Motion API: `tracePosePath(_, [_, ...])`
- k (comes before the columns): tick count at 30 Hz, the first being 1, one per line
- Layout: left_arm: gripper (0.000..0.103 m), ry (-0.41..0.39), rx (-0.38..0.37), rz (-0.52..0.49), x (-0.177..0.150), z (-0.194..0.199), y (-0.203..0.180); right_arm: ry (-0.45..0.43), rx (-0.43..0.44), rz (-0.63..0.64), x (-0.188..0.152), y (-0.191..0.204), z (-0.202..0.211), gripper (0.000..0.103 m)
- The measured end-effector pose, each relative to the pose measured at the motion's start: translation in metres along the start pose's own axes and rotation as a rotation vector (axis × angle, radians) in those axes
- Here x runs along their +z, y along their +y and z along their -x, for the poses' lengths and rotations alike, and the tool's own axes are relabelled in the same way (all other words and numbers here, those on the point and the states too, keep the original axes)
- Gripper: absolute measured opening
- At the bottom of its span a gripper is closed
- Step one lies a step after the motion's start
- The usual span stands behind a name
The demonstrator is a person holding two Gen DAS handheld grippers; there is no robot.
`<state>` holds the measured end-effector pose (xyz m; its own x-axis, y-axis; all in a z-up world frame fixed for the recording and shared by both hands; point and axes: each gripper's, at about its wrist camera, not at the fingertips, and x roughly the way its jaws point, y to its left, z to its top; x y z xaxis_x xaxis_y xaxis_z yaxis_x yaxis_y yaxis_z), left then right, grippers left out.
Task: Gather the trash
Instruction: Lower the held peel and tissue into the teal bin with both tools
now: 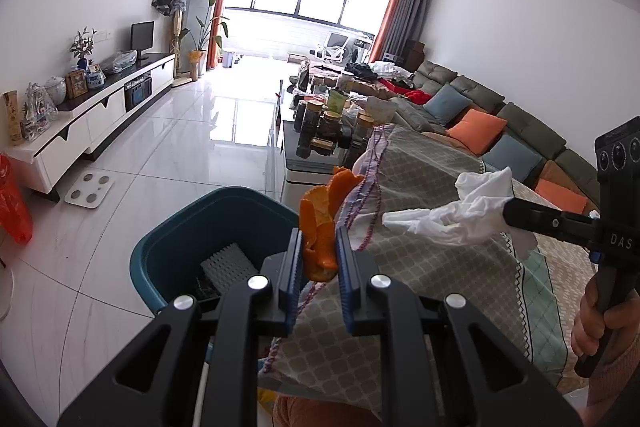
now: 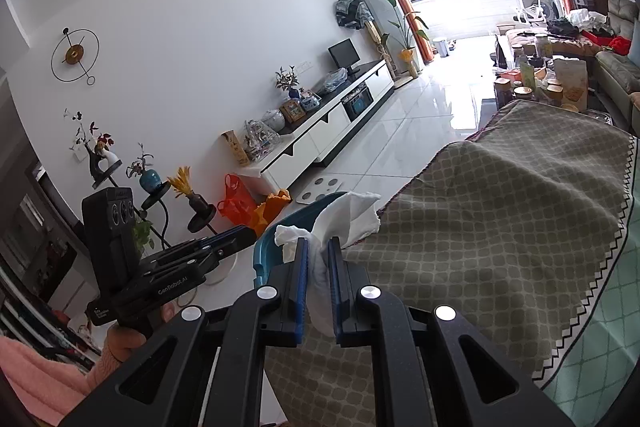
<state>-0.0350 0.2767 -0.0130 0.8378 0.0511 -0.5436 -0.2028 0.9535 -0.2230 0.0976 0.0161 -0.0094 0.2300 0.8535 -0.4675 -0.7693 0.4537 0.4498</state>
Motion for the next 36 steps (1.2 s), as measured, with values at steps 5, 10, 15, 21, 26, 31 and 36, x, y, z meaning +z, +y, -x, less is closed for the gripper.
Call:
tracePosePath(5, [0.017, -0.003, 0.007, 0.006, 0.001, 0.001, 0.004, 0.006, 0.007, 0.008, 0.001, 0.002, -0.004, 0.011])
tracePosePath(10, [0.017, -0.004, 0.013, 0.008, 0.001, 0.002, 0.005, 0.013, 0.012, 0.014, 0.003, 0.004, -0.008, 0.011])
tracePosePath(15, [0.017, -0.006, 0.021, 0.013, 0.000, 0.004, 0.007, 0.020, 0.018, 0.017, 0.004, 0.006, -0.012, 0.011])
tracePosePath(21, [0.017, -0.007, 0.031, 0.017, 0.000, 0.003, 0.006, 0.026, 0.024, 0.028, 0.005, 0.008, -0.016, 0.011])
tracePosePath(26, [0.018, -0.008, 0.033, 0.017, 0.000, 0.002, 0.007, 0.035, 0.028, 0.032, 0.006, 0.009, -0.019, 0.011])
tracePosePath(31, [0.018, -0.009, 0.036, 0.018, 0.000, 0.003, 0.008, 0.040, 0.030, 0.038, 0.007, 0.010, -0.022, 0.011])
tracePosePath(36, [0.018, -0.009, 0.037, 0.019, 0.000, 0.003, 0.008, 0.048, 0.032, 0.042, 0.008, 0.011, -0.028, 0.011])
